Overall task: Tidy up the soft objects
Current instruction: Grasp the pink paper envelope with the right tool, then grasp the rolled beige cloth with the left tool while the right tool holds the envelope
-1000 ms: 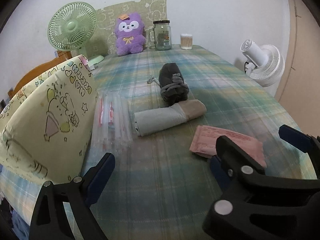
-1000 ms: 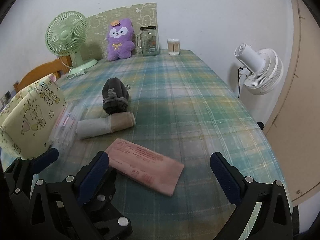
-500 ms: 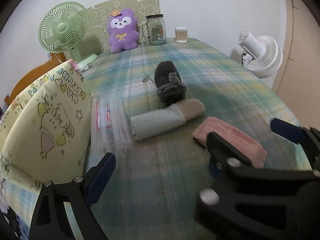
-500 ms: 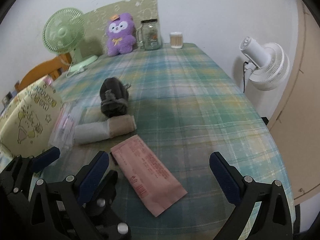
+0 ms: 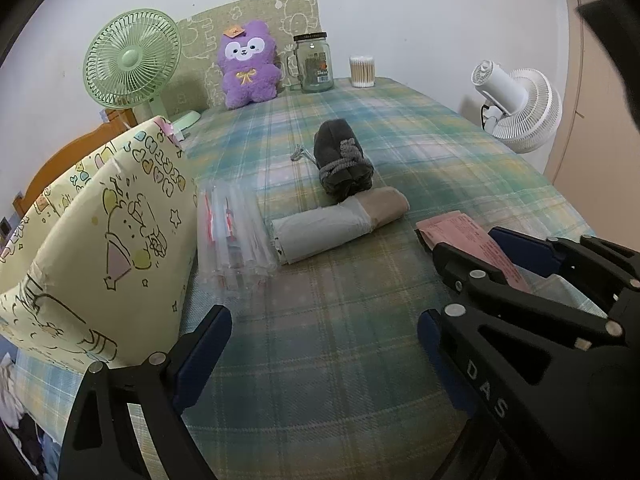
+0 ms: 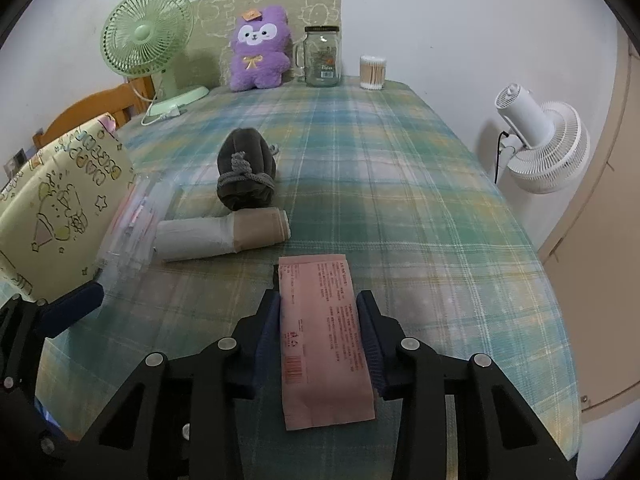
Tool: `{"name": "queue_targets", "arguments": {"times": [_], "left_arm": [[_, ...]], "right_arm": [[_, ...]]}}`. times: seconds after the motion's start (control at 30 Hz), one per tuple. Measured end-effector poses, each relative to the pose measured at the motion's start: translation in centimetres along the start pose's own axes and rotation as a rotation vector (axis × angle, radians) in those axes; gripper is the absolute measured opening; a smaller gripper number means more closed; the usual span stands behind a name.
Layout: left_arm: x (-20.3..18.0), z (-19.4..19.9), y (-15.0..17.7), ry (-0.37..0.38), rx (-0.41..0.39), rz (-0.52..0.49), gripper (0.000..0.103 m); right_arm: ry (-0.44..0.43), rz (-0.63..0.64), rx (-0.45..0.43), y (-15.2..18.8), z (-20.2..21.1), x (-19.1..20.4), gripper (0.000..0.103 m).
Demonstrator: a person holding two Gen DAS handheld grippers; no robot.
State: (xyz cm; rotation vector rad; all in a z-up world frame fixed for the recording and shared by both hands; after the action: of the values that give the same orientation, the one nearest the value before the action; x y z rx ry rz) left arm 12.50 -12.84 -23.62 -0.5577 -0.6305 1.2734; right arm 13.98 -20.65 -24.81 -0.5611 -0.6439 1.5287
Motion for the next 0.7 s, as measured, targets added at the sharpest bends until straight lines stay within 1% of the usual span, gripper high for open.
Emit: {"name": "queue_targets", "arguments": {"times": [0.07, 0.27, 0.33, 0.5, 0.7], "left_arm": [[-0.2, 0.4, -0.5, 0.002, -0.016, -0.003, 0.091], [-0.9, 0.7, -2.6, 0.024, -0.055, -0.006, 0.090], [-1.1, 0.6, -3.3, 0.026, -0.054, -0.014, 0.089], [-1.3, -0.2, -4.9, 0.043, -0.053, -0.021, 0.085], [-1.4, -1.8, -6.6, 0.023, -0.041, -0.030, 0.080]], "right_arm": [[-0.003, -0.005, -0.016, -0.3, 0.6, 0.0, 0.042], [0.014, -0.031, -0.052, -2.0, 1.8, -1.0, 0.042], [0.020, -0.043, -0.055, -2.5, 1.8, -1.4, 0.042], [0.020, -0.061, -0.055, -3.7, 1.5, -2.3, 0.042], [0.013, -0.086, -0.052, -5.1, 0.5, -3.1, 0.042]]}}
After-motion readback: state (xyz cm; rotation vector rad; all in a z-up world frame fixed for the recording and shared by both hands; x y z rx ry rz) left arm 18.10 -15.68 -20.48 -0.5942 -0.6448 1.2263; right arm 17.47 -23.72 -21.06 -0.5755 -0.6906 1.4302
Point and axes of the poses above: each gripper's, at about its wrist camera, not at the fingertips, and z roughly against the way its jaws point, x to its left, y to its underside, the point moved 7 cm from there along -z, roughly the way its jaws point, and after that the axes turned 1 degree about -x, right-handed, at the moved point
